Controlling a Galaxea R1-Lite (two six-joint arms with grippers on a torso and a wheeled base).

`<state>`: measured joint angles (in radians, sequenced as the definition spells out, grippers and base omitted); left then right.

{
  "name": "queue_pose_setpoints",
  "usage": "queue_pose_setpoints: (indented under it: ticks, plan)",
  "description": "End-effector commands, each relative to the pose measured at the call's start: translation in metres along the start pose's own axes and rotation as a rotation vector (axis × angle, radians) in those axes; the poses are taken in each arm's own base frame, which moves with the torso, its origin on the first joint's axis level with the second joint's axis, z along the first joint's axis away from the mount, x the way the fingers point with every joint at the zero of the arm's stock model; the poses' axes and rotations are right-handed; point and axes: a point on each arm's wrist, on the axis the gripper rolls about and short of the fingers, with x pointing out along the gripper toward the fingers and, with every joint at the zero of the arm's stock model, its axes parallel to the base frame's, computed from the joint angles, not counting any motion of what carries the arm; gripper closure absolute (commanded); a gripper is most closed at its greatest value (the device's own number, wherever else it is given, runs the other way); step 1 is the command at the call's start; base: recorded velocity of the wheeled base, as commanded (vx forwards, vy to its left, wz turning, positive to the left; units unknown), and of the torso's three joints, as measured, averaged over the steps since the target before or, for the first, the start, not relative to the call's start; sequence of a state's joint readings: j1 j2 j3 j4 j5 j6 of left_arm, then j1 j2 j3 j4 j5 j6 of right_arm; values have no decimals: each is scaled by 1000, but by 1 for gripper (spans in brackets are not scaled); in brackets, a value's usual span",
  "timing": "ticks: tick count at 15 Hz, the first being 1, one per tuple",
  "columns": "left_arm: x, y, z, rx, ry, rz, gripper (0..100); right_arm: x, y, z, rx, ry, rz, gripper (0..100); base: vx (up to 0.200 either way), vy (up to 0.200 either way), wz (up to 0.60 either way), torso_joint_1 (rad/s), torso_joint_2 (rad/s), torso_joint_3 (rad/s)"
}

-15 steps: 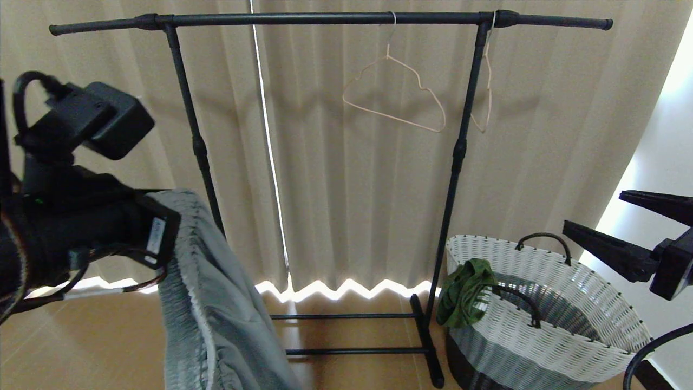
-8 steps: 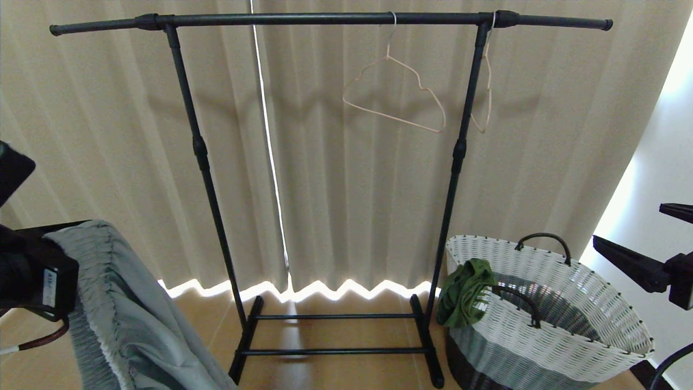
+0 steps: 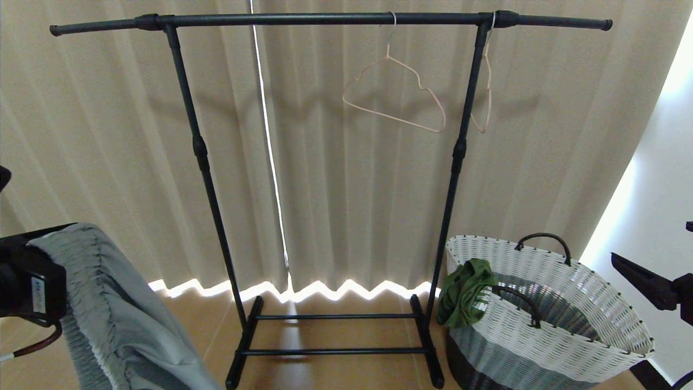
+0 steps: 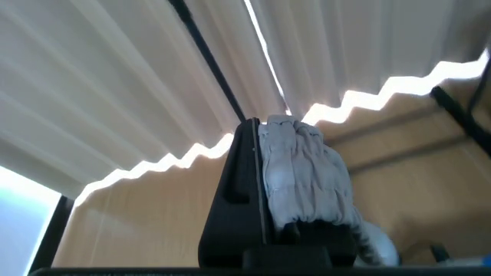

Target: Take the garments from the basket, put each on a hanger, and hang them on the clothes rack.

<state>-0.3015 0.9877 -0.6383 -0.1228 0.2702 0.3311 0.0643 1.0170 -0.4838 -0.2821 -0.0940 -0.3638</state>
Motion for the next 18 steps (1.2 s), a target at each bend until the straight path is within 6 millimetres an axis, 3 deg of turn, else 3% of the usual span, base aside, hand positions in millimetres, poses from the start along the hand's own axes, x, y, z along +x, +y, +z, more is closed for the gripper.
queue_pose_setpoints:
  ticks: [1, 6, 7, 9, 18]
  plan:
    - [1, -3, -13, -10, 1, 13, 100, -5, -1, -2, -12, -7, -18, 0, 0, 0, 0, 0, 0, 0]
    - [6, 2, -28, -48, -1, -83, 100, -5, -1, -2, -31, -4, -17, 0, 0, 0, 0, 0, 0, 0]
    - [9, 9, -35, -141, -12, -89, 100, -4, 0, -4, -32, 7, -13, 0, 0, 0, 0, 0, 0, 0]
    - [11, 9, -42, -166, -23, -82, 100, -4, -1, -2, -33, 2, -15, 0, 0, 0, 0, 0, 0, 0]
    - [-3, 8, -39, -138, -101, -76, 100, -3, -4, -9, -10, 31, -41, 0, 0, 0, 0, 22, -22, -25]
